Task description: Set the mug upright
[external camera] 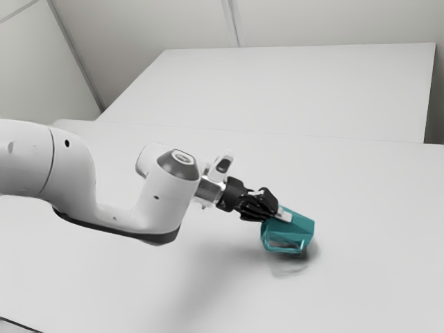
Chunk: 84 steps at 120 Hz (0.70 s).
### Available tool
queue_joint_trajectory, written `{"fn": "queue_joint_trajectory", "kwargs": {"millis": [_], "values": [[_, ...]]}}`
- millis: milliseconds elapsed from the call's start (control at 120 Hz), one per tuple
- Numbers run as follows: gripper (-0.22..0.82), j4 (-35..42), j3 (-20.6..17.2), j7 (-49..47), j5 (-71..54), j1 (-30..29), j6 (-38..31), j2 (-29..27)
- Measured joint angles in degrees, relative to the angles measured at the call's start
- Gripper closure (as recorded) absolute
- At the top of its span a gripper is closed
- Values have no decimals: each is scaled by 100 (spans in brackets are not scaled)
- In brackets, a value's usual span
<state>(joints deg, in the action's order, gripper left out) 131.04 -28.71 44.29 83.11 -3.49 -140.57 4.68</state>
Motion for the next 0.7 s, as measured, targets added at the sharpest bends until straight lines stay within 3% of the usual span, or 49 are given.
{"fn": "queue_joint_trajectory", "kwargs": {"millis": [167,358,500,700], "values": [[77,69,15,-314,-1183,-65,-98,-623],[77,68,46,-1267,-4167,-499,62,-1174],[78,28,33,-2120,-6057,-902,498,-1402],[78,159,2,-3149,-7375,-1110,831,-1432]]}}
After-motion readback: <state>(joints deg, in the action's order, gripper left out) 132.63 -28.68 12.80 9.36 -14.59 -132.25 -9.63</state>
